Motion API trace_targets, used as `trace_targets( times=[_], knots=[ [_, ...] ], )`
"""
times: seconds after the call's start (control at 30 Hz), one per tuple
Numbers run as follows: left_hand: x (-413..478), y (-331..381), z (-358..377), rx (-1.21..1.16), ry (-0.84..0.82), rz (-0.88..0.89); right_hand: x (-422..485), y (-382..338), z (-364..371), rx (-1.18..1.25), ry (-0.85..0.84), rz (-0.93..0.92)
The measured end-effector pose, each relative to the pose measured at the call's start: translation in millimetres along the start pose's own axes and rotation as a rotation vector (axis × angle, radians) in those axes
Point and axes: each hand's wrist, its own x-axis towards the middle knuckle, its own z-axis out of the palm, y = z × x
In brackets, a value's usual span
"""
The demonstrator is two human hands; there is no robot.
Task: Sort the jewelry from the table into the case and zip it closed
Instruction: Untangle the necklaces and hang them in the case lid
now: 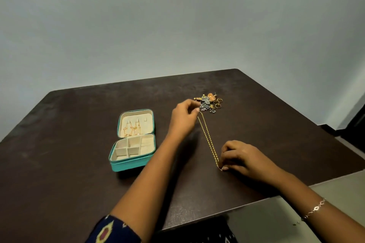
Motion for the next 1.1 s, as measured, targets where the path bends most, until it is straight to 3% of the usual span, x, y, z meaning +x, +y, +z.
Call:
trace_targets(
  times=[0.17,0.3,0.6,0.93,1.0,1.1],
  knots=[
    [14.3,-26.5,13.8,0.116,0.054,-0.197,2.9,0.8,5.6,-0.032,0.029,-0.052],
    [30.4,-35.0,19.0,0.182,0.05,-0.239,1.9,1.8,6.6,0.108,0.014,-0.037],
    [59.9,-44.5,34.9,0.518,-0.004,-0.206,1.2,6.4,14.4,0.271,0.088,-0.027],
    [64.5,-46.4,43.3,0.69,0.013,-0.106,0.2,2.2,13.8,0.321,0.106,-0.038],
    [63.2,-44.6,42.1,0.651,0.02,-0.134,-1.2,1.3,12.3,0.321,0.11,-0.058],
    [64.3,-39.8,37.0,0.41,0.07,-0.25,-1.7,2.0,12.5,0.273,0.115,-0.082]
  ],
)
